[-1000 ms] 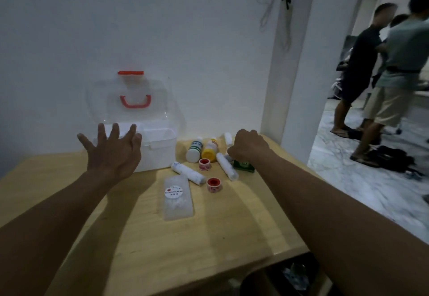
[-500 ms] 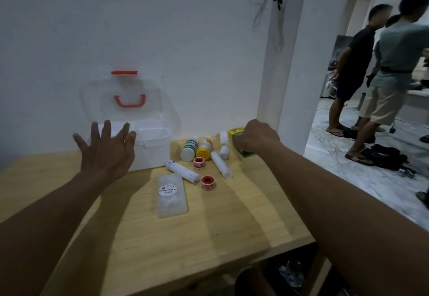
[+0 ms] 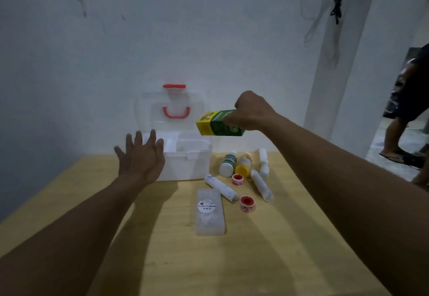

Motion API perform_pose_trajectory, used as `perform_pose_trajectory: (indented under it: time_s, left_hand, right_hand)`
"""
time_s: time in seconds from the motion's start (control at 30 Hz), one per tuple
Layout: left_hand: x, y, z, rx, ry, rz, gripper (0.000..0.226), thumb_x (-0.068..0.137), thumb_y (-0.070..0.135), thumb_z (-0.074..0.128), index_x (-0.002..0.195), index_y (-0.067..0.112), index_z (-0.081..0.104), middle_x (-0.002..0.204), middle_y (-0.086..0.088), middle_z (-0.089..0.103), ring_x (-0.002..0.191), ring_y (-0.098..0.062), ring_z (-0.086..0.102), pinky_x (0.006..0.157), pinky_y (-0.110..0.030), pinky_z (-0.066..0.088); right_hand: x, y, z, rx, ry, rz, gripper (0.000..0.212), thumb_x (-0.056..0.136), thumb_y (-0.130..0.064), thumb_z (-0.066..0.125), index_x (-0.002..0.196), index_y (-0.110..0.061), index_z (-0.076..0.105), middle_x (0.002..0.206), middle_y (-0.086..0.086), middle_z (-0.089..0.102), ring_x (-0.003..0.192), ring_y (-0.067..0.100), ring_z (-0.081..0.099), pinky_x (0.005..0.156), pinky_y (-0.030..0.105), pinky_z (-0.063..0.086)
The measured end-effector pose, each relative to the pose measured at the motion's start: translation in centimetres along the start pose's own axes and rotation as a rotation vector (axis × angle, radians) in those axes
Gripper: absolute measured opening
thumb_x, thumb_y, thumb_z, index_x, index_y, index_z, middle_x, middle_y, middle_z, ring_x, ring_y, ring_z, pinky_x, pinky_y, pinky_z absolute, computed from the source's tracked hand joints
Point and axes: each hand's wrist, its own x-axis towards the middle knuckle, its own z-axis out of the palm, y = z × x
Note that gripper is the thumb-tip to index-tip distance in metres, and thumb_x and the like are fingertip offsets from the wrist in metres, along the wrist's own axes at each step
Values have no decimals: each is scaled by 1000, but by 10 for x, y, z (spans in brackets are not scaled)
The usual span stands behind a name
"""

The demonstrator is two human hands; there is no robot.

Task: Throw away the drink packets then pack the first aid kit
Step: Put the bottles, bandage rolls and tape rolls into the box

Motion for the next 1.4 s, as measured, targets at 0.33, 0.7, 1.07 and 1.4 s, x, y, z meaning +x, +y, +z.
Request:
perform_pose_trajectory:
  time_s: [0.33, 0.7, 1.07, 1.4]
  left_hand:
    - [-2, -3, 8, -35, 24, 1, 58, 101, 44, 13, 154, 22, 21, 163, -12, 13, 150, -34, 4, 117, -60, 8]
    - [0, -3, 9, -47, 15, -6, 58, 101, 45, 13, 150, 21, 32, 163, -11, 15, 150, -31, 12, 119, -54, 7]
    - [1, -4, 8, -64, 3, -10, 58, 101, 46, 15, 148, 22, 38, 162, -8, 20, 150, -28, 11, 120, -53, 7]
    - [1, -6, 4, -27, 42, 56, 61, 100, 51, 9, 151, 26, 30, 161, -6, 22, 151, -26, 3, 119, -55, 0]
  right_hand:
    - [37, -51, 47, -176, -188, -146, 29, 80, -25, 72, 87, -12, 47, 78, 3, 51, 89, 26, 58, 70, 32, 45]
    - [53, -50, 97, -54, -345, -116, 24, 73, -23, 78, 83, -7, 64, 83, 8, 66, 76, 22, 66, 69, 34, 57]
    - [53, -36, 126, -95, -316, -160, 25, 83, -7, 69, 108, -3, 68, 106, 16, 70, 94, 29, 67, 85, 40, 58]
    - [24, -38, 91, -69, -241, -179, 37, 89, -17, 55, 125, -9, 60, 123, 13, 63, 108, 30, 62, 95, 43, 53]
